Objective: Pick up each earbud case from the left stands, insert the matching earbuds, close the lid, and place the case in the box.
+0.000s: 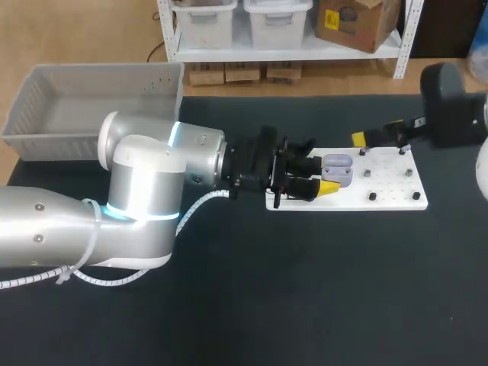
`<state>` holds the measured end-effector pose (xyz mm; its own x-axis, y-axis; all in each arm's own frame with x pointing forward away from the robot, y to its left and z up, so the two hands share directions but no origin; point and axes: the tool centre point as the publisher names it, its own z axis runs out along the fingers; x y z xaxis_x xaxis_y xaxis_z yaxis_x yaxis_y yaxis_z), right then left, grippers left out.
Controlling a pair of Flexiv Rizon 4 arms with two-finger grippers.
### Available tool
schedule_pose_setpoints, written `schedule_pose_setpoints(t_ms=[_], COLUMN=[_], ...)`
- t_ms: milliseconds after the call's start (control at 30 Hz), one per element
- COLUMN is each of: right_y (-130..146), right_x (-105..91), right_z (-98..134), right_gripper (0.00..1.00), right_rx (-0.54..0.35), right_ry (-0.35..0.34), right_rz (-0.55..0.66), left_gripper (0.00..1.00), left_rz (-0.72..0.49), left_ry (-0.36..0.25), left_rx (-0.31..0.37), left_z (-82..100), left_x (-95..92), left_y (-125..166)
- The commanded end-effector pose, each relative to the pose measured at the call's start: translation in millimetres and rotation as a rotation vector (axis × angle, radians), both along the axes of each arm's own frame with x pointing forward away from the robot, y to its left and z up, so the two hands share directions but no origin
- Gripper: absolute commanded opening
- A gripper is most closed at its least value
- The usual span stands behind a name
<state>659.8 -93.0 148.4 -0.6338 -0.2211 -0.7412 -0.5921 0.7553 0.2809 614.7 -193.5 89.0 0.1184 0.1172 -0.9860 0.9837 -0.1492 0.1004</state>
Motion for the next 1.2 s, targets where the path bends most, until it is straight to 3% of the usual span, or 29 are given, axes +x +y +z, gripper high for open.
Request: schedule_pose_setpoints(t_ms=[33,133,367,667,1200], right_y=[-13,-24,-55,-68,-83], right_x=[-5.3,1.8,26.5,45.8,57.8], right_z=[21,22,6,-24,-82], right_gripper=[1.0,1.0,1.0,1.0,1.0], right_rx=[-0.403,-0.478,-0.552,-0.651,-0.697], right_ry=[-0.052,-0.049,0.036,0.152,0.351], right_rz=[-0.143,-0.149,-0.194,-0.216,-0.177], left_gripper=[0.0,0.0,0.0,0.0,0.0], left_rz=[0.004,0.004,0.004,0.004,0.004], left_ry=[-0.003,-0.003,-0.003,-0.003,-0.003], left_rx=[-0.003,-0.003,-0.003,-0.003,-0.003], left_z=[-0.9,-0.9,-0.9,-0.9,-0.9], left_x=[-1.1,-1.1,-1.1,-1.1,-1.1], left_y=[0,0,0,0,0])
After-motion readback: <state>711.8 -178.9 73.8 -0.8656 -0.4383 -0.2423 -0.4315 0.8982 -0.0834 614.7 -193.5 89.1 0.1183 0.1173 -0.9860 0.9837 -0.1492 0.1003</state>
